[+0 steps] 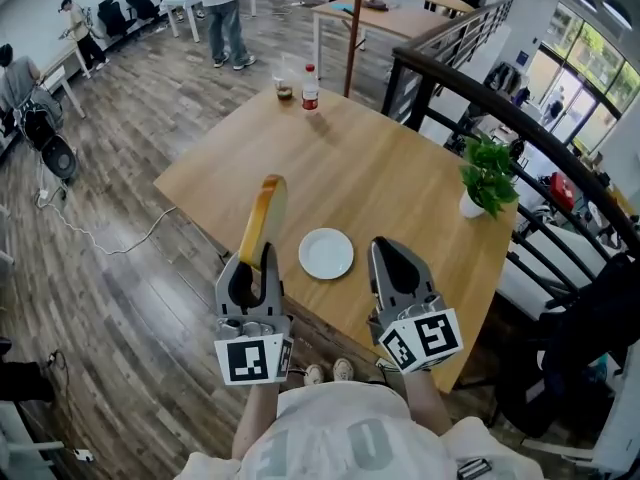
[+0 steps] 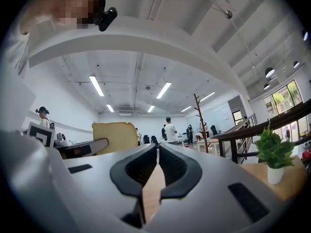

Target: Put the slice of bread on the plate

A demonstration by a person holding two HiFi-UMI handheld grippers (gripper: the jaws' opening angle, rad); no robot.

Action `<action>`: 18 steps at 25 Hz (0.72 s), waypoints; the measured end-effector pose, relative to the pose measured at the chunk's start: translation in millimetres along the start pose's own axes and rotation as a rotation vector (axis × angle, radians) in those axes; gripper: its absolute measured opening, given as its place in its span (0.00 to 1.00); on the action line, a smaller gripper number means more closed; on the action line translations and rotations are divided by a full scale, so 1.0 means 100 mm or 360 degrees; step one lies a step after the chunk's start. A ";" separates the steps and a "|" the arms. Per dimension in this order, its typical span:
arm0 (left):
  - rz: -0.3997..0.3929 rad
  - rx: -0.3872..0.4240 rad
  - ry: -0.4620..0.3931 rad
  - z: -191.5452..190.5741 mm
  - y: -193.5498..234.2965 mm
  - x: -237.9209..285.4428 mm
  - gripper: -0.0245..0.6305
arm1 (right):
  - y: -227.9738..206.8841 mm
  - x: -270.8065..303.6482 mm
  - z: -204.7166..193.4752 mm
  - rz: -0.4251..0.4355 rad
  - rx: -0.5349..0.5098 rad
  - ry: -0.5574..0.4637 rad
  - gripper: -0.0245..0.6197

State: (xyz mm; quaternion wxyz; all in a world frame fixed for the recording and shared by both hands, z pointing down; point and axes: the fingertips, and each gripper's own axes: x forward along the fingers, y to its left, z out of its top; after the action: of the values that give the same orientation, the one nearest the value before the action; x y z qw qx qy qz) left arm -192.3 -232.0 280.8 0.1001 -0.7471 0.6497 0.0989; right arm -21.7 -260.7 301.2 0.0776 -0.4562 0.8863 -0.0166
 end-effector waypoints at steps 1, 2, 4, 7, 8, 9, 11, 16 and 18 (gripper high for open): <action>-0.0003 0.0001 0.0005 -0.02 -0.03 0.02 0.17 | -0.02 -0.01 -0.01 -0.0004 -0.0021 0.0007 0.07; -0.0007 0.0003 0.0011 -0.02 -0.07 0.03 0.17 | -0.03 -0.03 -0.02 -0.0004 -0.0048 0.0019 0.07; -0.0010 0.0008 0.0015 0.00 -0.14 0.02 0.17 | -0.05 -0.08 -0.02 0.0003 -0.0099 0.0040 0.07; 0.0008 0.0033 0.0016 0.02 -0.18 0.06 0.17 | -0.13 -0.05 0.01 0.0004 -0.0133 0.0056 0.07; 0.0016 0.0043 0.0029 0.00 -0.18 0.06 0.17 | -0.15 -0.03 0.00 -0.0001 -0.0132 0.0066 0.07; 0.0026 0.0052 0.0043 -0.03 -0.18 0.07 0.17 | -0.17 -0.03 -0.01 -0.0004 -0.0132 0.0072 0.07; 0.0051 0.0058 0.0061 -0.07 -0.17 0.08 0.17 | -0.20 -0.01 -0.02 0.0011 -0.0138 0.0068 0.07; 0.0116 0.0029 0.0105 -0.11 -0.19 0.09 0.17 | -0.24 -0.02 -0.08 0.0090 -0.0020 0.0107 0.07; 0.0116 0.0010 0.0130 -0.15 -0.23 0.10 0.17 | -0.27 -0.03 -0.13 0.0099 0.0008 0.0138 0.07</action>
State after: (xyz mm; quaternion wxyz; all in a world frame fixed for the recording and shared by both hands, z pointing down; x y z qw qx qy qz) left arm -168.1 -242.4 293.4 0.0723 -0.7260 0.6803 0.0699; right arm 0.0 -275.0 316.8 0.0408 -0.4272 0.9025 -0.0362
